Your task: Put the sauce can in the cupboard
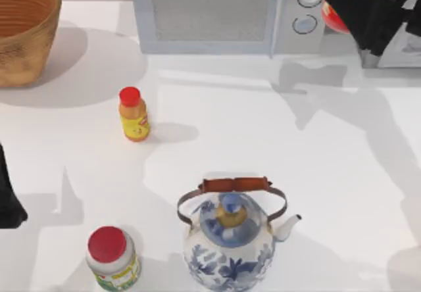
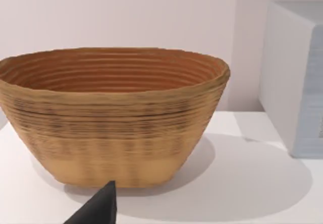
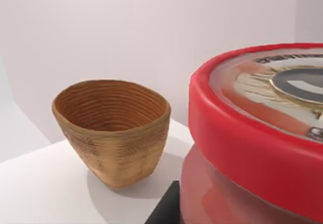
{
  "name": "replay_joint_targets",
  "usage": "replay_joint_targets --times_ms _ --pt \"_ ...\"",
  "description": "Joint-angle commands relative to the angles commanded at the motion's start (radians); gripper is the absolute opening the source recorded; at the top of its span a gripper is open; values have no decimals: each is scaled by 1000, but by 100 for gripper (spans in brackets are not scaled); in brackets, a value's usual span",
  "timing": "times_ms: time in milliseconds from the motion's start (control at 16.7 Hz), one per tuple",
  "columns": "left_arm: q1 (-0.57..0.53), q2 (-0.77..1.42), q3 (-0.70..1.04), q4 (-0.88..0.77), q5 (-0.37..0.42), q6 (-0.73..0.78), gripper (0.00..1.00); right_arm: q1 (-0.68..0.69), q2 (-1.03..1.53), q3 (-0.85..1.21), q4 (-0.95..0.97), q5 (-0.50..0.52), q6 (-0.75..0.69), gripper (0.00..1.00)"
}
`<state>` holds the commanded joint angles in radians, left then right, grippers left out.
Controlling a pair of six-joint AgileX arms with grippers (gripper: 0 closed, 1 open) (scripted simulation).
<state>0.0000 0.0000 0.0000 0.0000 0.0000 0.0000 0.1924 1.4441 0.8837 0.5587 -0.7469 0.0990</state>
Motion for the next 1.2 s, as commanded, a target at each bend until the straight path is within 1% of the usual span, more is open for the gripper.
replay_joint_targets --times_ms 480,720,840,960,1200 --pt "0 0 0 0 0 0 100 -144 -938 -512 -358 453 -33 0" --pt "0 0 0 0 0 0 100 -179 -1267 -738 -487 636 -72 0" --pt "0 0 0 0 0 0 100 -187 -1369 -819 -528 698 -87 0" --pt "0 0 0 0 0 0 100 -191 -1427 -869 -552 736 -96 0" --pt "0 0 0 0 0 0 100 -192 -1444 -884 -559 747 -99 0"
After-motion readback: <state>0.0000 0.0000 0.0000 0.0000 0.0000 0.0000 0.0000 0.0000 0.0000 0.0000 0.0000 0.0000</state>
